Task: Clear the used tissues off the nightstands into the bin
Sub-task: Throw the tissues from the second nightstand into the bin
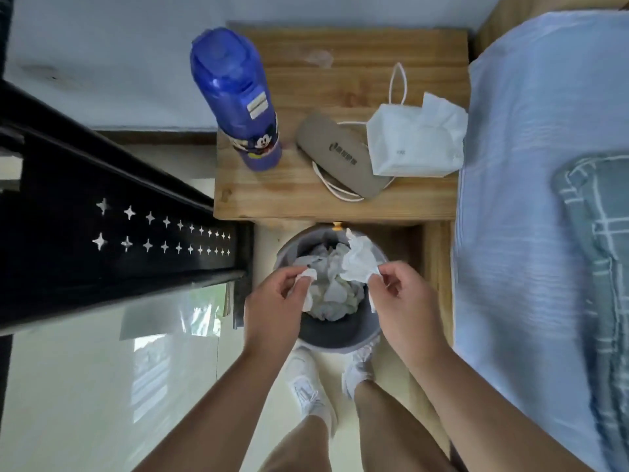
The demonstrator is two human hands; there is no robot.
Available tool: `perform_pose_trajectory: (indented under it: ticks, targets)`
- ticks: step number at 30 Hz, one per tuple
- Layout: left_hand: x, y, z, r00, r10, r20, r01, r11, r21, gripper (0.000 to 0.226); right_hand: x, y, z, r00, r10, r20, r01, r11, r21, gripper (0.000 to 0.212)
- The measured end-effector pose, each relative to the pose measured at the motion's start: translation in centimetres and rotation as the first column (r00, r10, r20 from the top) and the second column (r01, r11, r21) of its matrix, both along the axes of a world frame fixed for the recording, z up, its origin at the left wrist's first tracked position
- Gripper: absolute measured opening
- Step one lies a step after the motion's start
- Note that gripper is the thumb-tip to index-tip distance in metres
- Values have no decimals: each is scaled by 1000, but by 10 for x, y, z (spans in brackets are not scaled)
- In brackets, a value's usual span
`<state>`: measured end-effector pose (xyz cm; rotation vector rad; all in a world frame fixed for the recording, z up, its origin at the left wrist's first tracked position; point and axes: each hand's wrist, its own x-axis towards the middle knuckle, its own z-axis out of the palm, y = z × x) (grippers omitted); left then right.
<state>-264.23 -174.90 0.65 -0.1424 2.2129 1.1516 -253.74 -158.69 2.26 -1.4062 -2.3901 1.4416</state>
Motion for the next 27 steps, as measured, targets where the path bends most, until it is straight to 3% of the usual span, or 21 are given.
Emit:
perform_pose_trajectory:
  ticks: [3, 8, 11, 13, 15, 18, 21, 24, 27]
  targets:
    - [15, -12, -28, 997, 16, 73, -13, 999, -39, 12, 16, -17, -33, 994, -28, 110, 37, 996, -80, 9]
    - [31, -17, -61, 974, 37, 225, -39, 999, 2, 41, 30, -31, -78, 962, 102, 254, -69, 988, -136, 25]
    - [35, -23, -73, 950, 29, 311, -39, 999, 25, 50, 41, -31, -93, 959, 70, 273, -11, 977, -214, 41]
    - [35, -28, -79, 952, -42, 302, 48, 999, -13, 48, 47, -30, -100, 957, 59, 285, 10, 971, -237, 36]
    - [37, -35, -82, 959, -52, 280, 64, 997, -35, 38, 49, -29, -104, 954, 70, 291, 5, 968, -250, 16]
    - [36, -45, -84, 973, 34, 228, -19, 997, -69, 13, 51, -26, -104, 963, -12, 271, 74, 972, -222, 32]
    - [30, -49, -91, 990, 49, 134, -26, 984, -174, 9, 54, -12, -112, 936, -175, 305, 247, 944, -218, 19]
    - [22, -51, -100, 995, 12, 96, 13, 966, -259, 43, 57, 4, -131, 896, -207, 393, 278, 951, -135, 17]
    - [11, -51, -113, 982, 13, 189, 33, 970, -241, 62, 55, 13, -149, 871, -206, 445, 281, 954, -107, 50]
